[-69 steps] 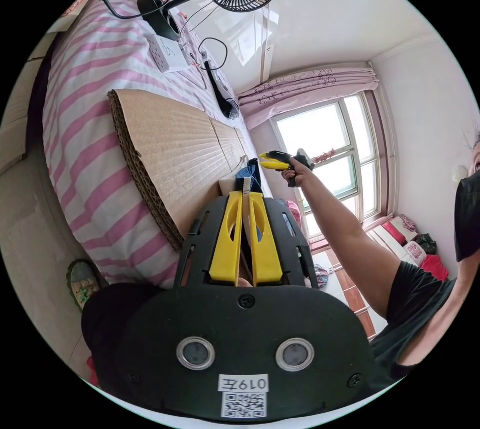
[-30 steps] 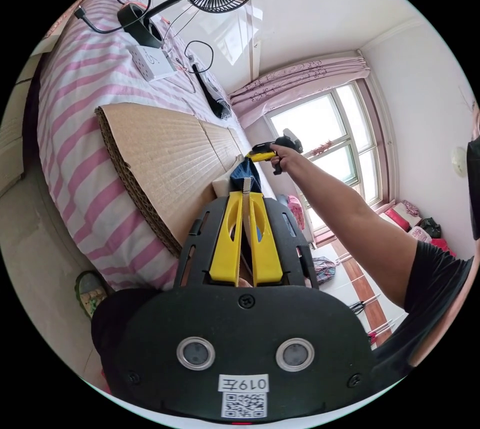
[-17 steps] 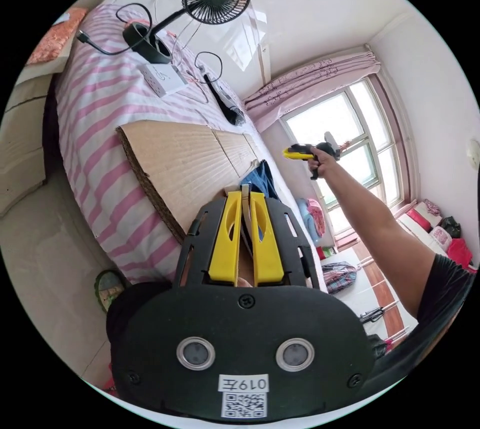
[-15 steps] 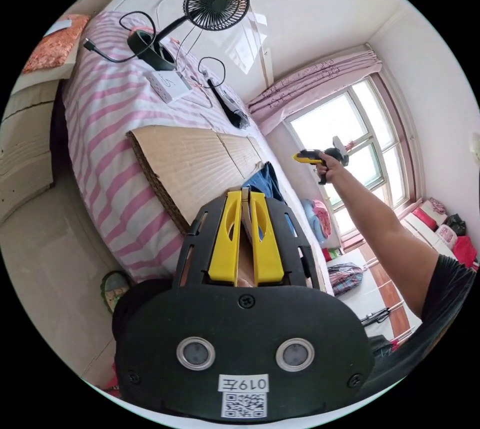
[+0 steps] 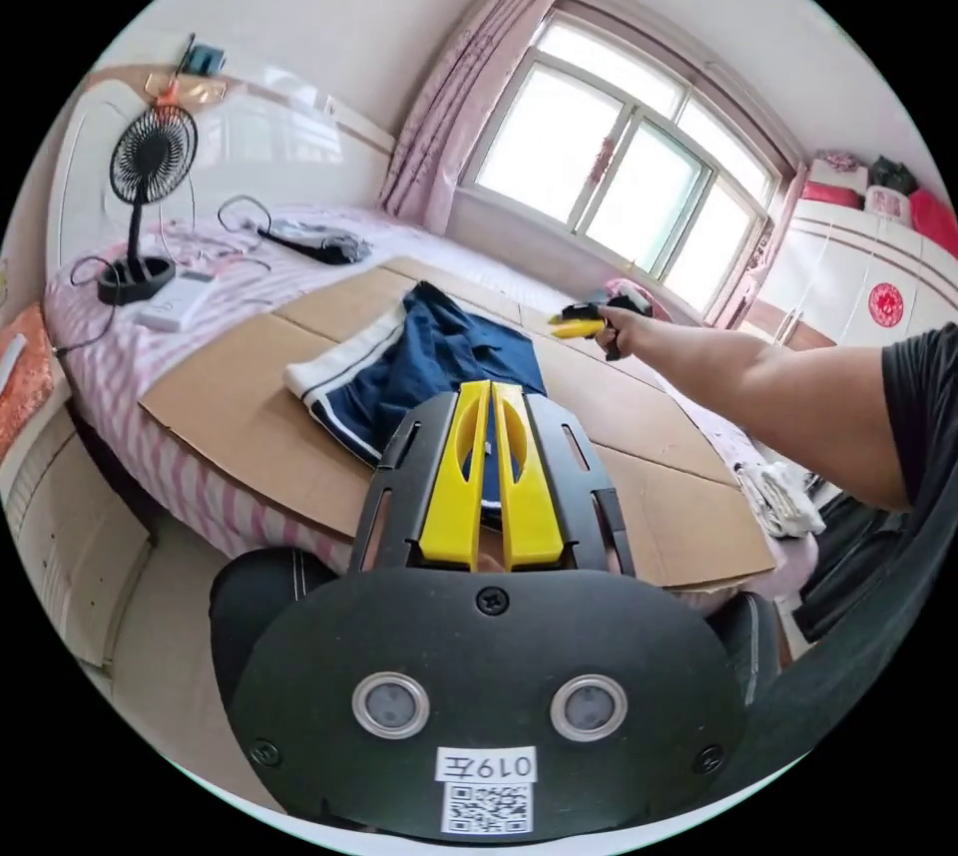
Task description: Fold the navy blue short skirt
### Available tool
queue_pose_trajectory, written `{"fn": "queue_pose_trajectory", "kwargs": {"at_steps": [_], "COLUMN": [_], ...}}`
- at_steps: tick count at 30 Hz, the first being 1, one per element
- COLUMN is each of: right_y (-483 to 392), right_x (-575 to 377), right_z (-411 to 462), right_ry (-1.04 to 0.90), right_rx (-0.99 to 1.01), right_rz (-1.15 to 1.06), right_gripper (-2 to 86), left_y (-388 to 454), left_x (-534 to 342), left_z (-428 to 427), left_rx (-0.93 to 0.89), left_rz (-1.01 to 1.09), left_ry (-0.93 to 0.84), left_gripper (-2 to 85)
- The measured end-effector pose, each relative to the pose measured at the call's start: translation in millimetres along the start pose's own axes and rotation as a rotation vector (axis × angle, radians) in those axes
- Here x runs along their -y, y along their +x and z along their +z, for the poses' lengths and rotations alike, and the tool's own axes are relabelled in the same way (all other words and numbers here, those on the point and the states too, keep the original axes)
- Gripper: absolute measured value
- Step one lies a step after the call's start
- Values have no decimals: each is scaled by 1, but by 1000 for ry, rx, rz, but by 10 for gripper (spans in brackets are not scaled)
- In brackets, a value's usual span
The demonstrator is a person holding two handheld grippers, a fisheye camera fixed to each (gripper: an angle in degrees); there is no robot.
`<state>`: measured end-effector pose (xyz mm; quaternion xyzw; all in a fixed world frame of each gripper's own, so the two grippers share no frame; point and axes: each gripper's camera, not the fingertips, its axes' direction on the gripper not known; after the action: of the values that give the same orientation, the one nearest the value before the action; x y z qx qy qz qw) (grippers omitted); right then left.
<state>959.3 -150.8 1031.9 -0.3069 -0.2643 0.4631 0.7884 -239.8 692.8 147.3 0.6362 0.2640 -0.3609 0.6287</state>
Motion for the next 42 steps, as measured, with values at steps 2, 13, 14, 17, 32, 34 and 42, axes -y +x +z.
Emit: {"fn": "queue_pose_trajectory", "kwargs": {"at_steps": [2,13,14,17,32,34,42], "right_y": [3,20,21,24,46,53,108], "right_x": [-1,-19,-23,-35,-121,-135,-222], "right_z": [-12,-93,-102,-124,-254,-269,-362], "right_ry": [-42,-33,-33,-29,44,52,150], "right_rx": [-45,40,57,52,47,45,54], "right_rz": [-18,-33,-35,-43,-44,-31,70], "right_gripper": [77,84,83,72,-9,-9,-10], "left_y": [0,201,219,249,268,258,264], "left_x": [22,83,86,94,173,182,199], "left_z": [3,123,135,165,213,218,233], "left_rx": [54,-10,2,53,26,-1,69], "left_rz": [-44,611,651,722,542,485,550], "left_ry": [30,-404,-429,-520,-633,-655,-666], "left_gripper": [12,51,59,67,20,18,12]}}
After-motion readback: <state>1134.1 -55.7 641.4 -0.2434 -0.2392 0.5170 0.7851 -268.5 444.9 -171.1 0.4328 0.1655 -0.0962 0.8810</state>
